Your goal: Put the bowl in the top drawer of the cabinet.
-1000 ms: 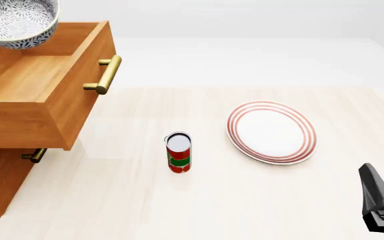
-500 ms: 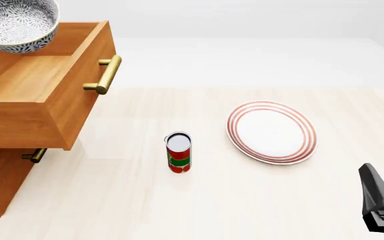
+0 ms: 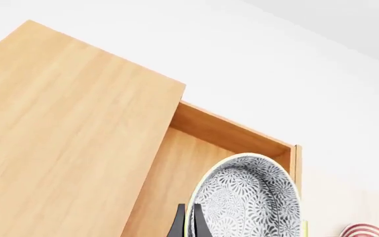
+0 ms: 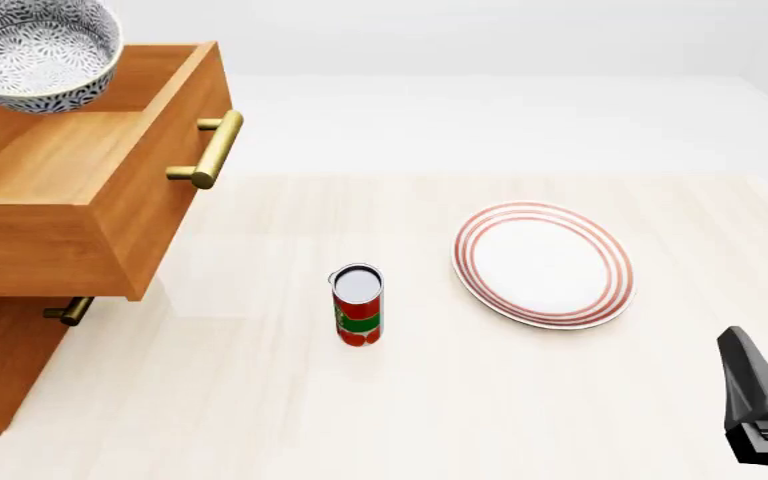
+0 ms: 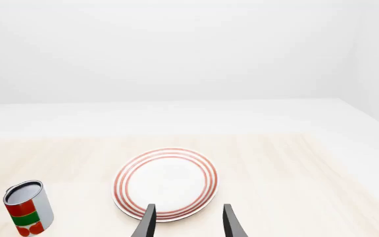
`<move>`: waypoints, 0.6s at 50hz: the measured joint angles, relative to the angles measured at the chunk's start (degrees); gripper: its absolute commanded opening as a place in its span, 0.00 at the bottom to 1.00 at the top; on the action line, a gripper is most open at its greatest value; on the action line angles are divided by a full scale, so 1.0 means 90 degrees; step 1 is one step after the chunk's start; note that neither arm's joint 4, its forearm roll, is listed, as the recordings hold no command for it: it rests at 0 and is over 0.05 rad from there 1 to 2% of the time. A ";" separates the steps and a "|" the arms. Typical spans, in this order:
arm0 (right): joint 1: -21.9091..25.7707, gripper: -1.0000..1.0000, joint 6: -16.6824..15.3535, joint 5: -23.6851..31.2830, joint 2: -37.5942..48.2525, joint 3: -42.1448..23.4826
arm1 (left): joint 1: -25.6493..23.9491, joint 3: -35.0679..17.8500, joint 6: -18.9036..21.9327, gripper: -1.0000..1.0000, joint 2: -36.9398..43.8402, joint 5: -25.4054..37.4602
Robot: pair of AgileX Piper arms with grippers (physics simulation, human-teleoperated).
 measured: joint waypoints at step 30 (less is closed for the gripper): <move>0.0000 1.00 0.0000 0.0000 0.0000 0.0000 | 0.0018 0.0115 0.0033 0.00 0.0297 -0.0181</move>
